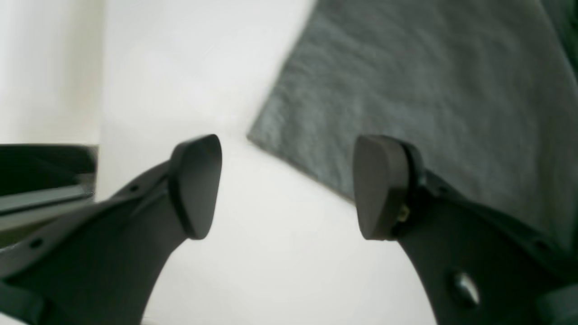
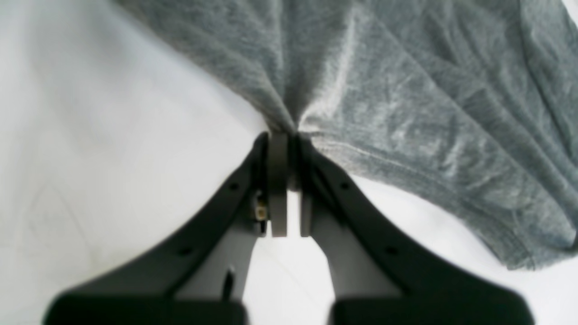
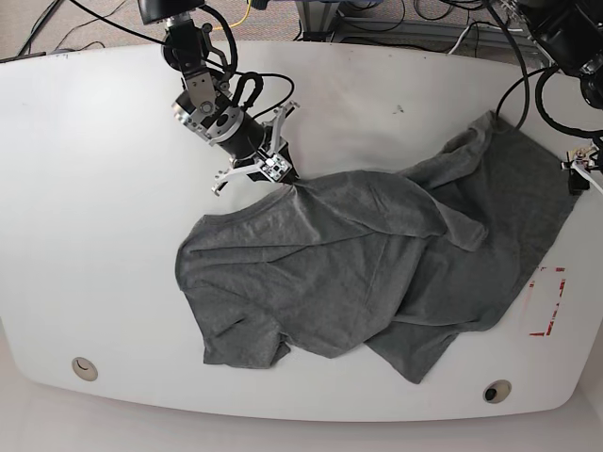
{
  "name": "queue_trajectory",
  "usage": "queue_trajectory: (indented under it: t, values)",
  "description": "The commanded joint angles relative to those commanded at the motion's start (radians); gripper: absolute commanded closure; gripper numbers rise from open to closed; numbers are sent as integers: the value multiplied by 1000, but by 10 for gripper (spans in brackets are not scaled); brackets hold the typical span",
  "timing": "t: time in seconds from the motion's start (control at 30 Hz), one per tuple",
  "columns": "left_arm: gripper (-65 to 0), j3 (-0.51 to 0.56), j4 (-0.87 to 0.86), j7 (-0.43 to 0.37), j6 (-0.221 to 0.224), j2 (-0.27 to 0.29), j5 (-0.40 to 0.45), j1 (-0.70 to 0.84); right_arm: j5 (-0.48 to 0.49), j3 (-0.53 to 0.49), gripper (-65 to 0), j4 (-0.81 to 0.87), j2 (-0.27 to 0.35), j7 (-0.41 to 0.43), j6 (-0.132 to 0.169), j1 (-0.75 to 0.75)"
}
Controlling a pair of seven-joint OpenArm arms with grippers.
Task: Layout the t-shirt on the table in an organized manner, then fold the t-shirt properly
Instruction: 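Hold the collar with the right gripper, grasp hem with left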
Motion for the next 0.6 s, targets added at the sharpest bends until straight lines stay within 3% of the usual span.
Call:
queue_trajectory:
  t: [0.2,0.4,0.6]
  values:
    - [-435,31,-140,-86,-2,-26,-2,-40,0,0,0,29,0,0,0,-35]
    - [-539,34,-232,-135,5,-44,-5,-58,0,-2,0,41,0,0,0,-51]
    - [-542,32,-292,-152,11,-54,-2,-101,0,-2,0,41,0,0,0,-55]
